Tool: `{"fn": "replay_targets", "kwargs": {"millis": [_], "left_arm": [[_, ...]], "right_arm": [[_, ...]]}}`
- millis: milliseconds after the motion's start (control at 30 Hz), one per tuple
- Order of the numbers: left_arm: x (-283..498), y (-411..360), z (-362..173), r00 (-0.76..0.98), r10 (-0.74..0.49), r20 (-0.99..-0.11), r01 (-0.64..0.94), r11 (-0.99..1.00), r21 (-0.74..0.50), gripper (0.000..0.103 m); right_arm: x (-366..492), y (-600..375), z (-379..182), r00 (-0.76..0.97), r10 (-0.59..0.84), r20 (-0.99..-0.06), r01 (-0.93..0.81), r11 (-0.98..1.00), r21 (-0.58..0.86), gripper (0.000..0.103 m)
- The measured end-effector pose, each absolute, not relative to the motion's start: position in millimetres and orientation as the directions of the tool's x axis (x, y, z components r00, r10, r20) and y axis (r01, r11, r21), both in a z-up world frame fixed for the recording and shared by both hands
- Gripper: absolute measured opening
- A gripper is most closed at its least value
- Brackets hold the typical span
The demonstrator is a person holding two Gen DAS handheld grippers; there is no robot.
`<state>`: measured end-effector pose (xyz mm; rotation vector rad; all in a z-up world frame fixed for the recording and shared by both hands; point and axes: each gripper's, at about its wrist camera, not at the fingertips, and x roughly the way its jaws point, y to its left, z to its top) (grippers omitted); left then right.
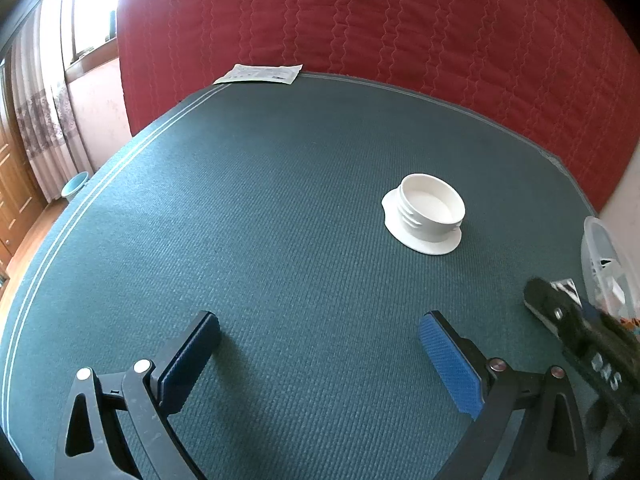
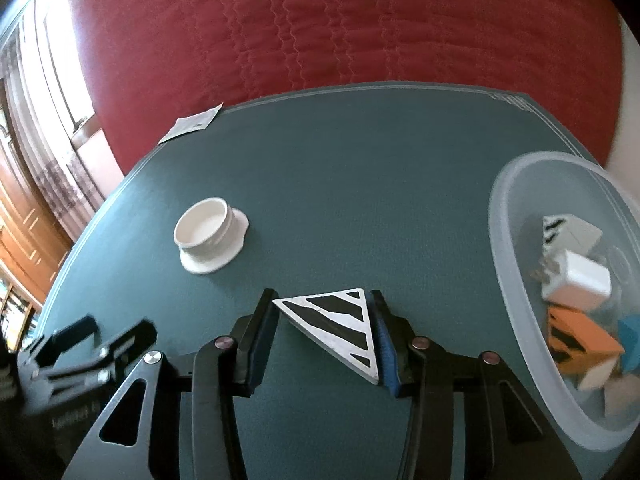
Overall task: Organize rigid objects
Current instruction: 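Grasp the white cup by its rim with the left gripper while the right holds the triangle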
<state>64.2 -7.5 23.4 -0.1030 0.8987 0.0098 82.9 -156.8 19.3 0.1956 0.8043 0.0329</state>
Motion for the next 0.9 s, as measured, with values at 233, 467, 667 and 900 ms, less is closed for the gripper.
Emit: {"fn": "replay_targets", "kwargs": {"millis": [233, 467, 667, 900], "left_arm": [[64.2, -9.3, 21.7, 0.619, -0.036, -0.785, -0.048, 0.995, -0.084, 0.102], [73.1, -27.8, 21.4, 0.599, 0.002, -0.801, -0.03, 0.999, -0.02, 0.102], [89.4, -45.9, 31.8, 0.623, 0.018, -0.782, -0.035, 0.999, -0.005, 0.102], [111.1, -66.2, 39.2, 0.641, 0.026, -0.767, -0.023, 1.0, 0.015, 0.102]], "right_arm": [[47.4, -166.4, 19.9, 0.687, 0.132, -0.715, 0.017, 0.98, 0.198, 0.046], [17.1, -180.4, 18.1, 0.689, 0.16, -0.707, 0.012, 0.973, 0.232, 0.046], [11.8, -182.2, 15.7, 0.698, 0.168, -0.696, 0.013, 0.969, 0.247, 0.046], [10.8, -184.7, 14.9, 0.7, 0.178, -0.691, 0.011, 0.965, 0.261, 0.046]]}}
